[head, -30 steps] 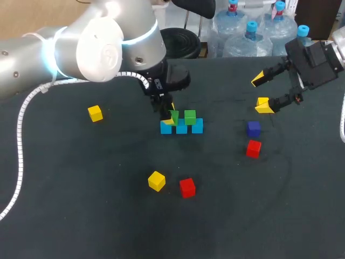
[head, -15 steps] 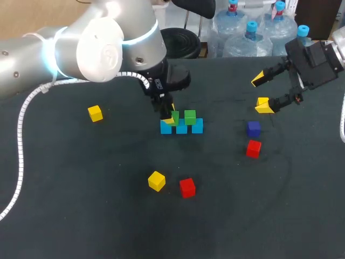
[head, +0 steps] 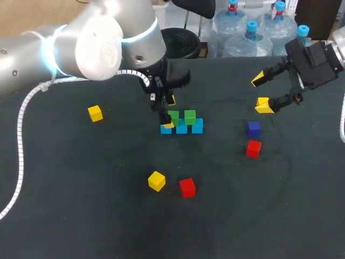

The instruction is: Place the blue cubes, place green cubes on the blue cubes, place the yellow cubes on the green cubes, then place the red cubes on the yellow cubes, and place purple cube on the red cubes.

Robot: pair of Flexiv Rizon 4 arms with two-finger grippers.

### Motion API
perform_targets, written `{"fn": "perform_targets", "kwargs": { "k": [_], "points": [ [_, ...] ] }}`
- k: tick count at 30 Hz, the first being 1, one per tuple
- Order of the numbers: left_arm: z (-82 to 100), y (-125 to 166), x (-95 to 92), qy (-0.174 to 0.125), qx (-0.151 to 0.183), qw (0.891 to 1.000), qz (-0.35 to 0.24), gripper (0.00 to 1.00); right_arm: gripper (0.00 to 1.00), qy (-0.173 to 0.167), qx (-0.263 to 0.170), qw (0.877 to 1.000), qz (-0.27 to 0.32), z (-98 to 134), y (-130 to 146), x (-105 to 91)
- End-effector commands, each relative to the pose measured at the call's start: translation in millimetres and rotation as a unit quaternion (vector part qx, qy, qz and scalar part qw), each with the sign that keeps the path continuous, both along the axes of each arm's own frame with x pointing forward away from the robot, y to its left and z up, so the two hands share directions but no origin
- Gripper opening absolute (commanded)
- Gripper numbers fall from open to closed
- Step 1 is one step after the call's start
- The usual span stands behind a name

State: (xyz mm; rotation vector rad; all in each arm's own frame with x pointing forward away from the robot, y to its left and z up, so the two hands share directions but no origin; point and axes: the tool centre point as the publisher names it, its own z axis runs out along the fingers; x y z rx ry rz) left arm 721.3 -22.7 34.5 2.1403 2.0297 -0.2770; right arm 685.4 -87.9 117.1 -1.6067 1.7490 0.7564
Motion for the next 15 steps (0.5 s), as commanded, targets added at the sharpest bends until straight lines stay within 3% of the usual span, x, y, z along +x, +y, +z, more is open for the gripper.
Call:
{"fn": "perform_targets", "kwargs": {
  "k": [1,10,15],
  "points": [
    [12.1,10,-6.9,-0.014,-0.010,1.000,0.003,1.00,1.00,-0.001,0.001,1.000,0.000,-1,0,0.3],
    [41.2,34,-13.0,-0.073,-0.065,0.995,-0.006,1.00,1.00,-0.001,0.001,1.000,0.000,-1,0,0.3],
    [47.4,52,-16.1,-0.090,-0.080,0.993,0.001,1.00,1.00,-0.001,0.001,1.000,0.000,-1,0,0.3]
  ]
}}
